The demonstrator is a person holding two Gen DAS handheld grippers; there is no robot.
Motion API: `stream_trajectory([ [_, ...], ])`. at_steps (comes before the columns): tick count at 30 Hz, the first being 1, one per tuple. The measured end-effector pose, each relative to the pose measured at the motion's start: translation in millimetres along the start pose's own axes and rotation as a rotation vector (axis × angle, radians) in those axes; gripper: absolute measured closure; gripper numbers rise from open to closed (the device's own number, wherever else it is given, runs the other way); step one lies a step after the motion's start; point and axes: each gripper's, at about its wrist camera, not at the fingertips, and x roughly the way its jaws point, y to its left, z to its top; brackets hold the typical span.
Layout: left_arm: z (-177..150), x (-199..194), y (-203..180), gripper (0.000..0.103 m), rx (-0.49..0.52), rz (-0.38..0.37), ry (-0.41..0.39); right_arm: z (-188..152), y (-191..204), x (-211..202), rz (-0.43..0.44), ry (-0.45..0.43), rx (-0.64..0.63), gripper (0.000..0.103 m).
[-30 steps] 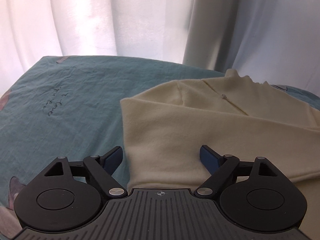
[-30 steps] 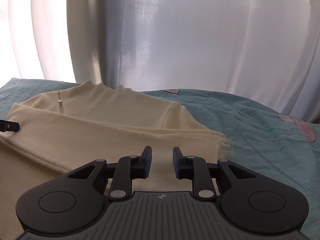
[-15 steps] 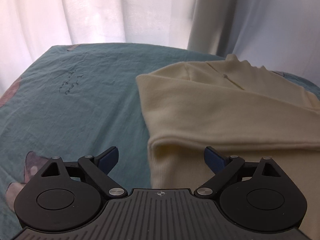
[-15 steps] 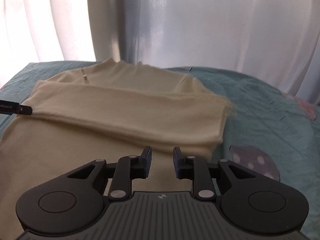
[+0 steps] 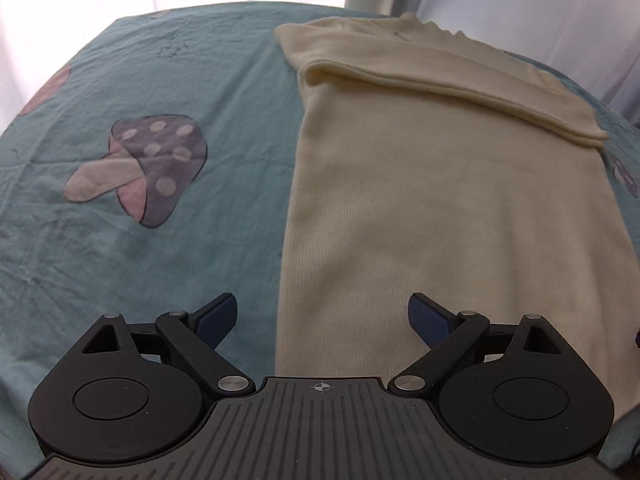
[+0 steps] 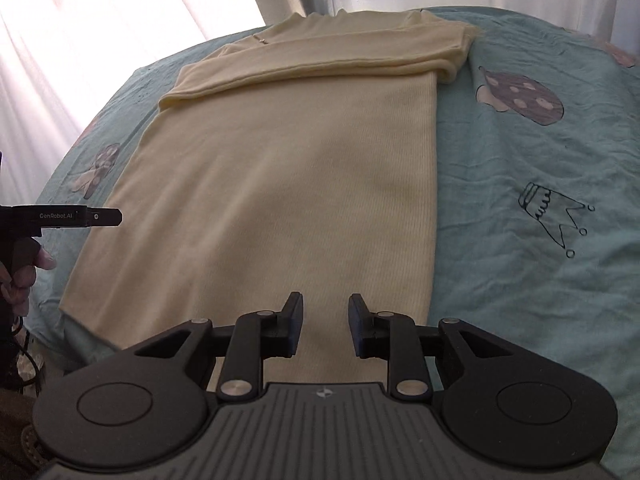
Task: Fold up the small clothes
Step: 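Move both tools back toward the hem of the dress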
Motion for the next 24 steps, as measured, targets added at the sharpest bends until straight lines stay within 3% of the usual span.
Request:
stream_trajectory([
  [5,-23.1,-14.0,5.6,0.012,0.003,-0.026,0.055,-24.1,-8.7,-18.3,-0.039,0.039,0.011,0.076],
  [11,-36.1,-25.7,13.6,0.024,-0.019,-0.067,0.077,-36.3,-26.2,-36.4,-0.059,0.021,0.048,0.072],
  [14,-36.7,-28.2,15.8,0.033,-0.042,-0.098,0.088,-38.3,-36.7,-34.4,0.003,0.039,0.099,0.072],
  [16,-35.3,-27.5,14.9,0.046,-0.033,-0.115,0.102,-39.2,-38.1,-31.2,0.047,0.054,0.118,0.072],
  [22,-35.2,-26.7,19.1,0.064,-0.053,-0.191,0.155,-43.8,-34.5,-22.6,0.118,0.088,0.143,0.076],
  [24,-34.6,-25.9,23.3,0.065,-0.075,-0.219,0.177,-43.5,-38.2,-22.0,0.138,0.095,0.173,0.076],
])
